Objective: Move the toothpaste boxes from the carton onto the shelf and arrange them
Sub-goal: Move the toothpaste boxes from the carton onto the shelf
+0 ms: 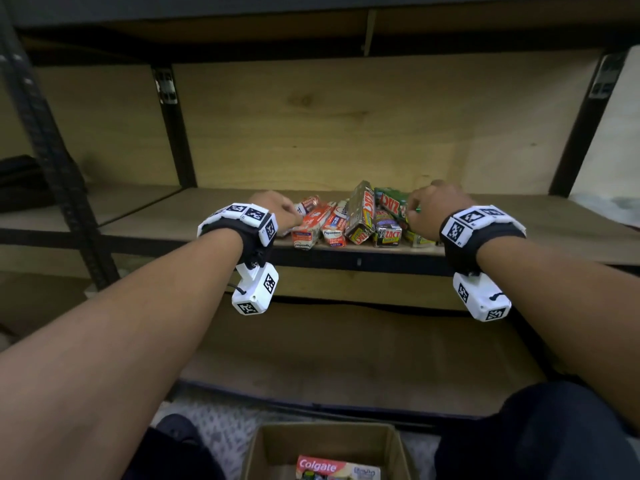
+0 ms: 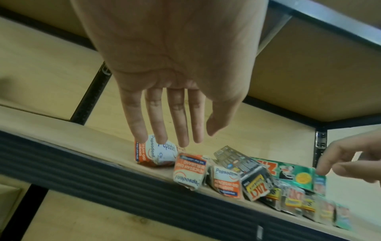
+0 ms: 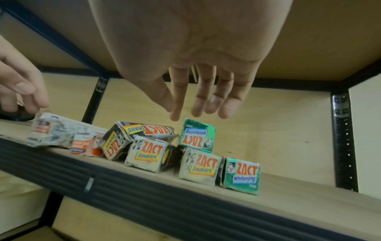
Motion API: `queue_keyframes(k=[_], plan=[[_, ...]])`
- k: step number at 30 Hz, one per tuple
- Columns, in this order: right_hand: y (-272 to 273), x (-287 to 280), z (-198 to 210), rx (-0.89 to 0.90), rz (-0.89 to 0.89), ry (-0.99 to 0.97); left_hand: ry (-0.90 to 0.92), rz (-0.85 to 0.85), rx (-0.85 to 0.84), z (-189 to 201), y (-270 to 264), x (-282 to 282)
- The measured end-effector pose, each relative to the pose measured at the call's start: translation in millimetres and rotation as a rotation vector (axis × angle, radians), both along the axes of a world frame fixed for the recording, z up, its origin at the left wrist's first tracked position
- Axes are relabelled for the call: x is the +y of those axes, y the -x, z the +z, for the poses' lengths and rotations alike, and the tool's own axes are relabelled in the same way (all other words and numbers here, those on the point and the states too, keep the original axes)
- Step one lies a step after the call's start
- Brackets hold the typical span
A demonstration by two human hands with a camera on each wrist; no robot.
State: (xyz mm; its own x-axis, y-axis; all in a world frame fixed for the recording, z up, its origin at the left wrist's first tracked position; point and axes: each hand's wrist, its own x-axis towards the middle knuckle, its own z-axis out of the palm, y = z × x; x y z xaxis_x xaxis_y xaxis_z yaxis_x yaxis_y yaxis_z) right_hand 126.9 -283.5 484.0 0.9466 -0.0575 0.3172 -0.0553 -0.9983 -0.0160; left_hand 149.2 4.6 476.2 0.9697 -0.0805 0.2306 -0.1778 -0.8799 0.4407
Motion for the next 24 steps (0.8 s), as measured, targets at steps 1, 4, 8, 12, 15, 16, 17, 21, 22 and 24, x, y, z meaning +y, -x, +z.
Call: queue_keyframes(k=[1, 4, 8, 12, 15, 16, 17, 21, 22, 24], plan=[[7, 0, -1, 0.019, 0.006, 0.006, 0.026, -0.021, 0.017, -2, 7, -2], [26, 2, -11, 0.052, -0.007, -0.019, 0.155, -0.097, 0.118, -14, 28, -6], [44, 5, -36, 0.108, 0.049, -0.021, 0.191, -0.190, 0.232, -39, 52, -7], [56, 6, -72, 0.255, 0.148, -0.030, 0.190, -0.243, 0.394, -79, 68, -6], [61, 8, -110, 0.405, 0.220, -0.028, 0.165, -0.242, 0.488, -116, 72, -5], [63, 10, -124, 0.450, 0.239, -0.025, 0.158, -0.243, 0.524, -129, 73, -5], [64, 12, -139, 0.496, 0.249, -0.028, 0.144, -0.236, 0.568, -145, 72, -4], [62, 19, -199, 0.652, 0.266, -0.069, 0.159, -0.227, 0.683, -207, 73, -5], [61, 21, -215, 0.680, 0.267, -0.089, 0.167, -0.220, 0.706, -223, 75, -5], [59, 28, -248, 0.728, 0.275, -0.143, 0.158, -0.194, 0.763, -253, 79, -6]])
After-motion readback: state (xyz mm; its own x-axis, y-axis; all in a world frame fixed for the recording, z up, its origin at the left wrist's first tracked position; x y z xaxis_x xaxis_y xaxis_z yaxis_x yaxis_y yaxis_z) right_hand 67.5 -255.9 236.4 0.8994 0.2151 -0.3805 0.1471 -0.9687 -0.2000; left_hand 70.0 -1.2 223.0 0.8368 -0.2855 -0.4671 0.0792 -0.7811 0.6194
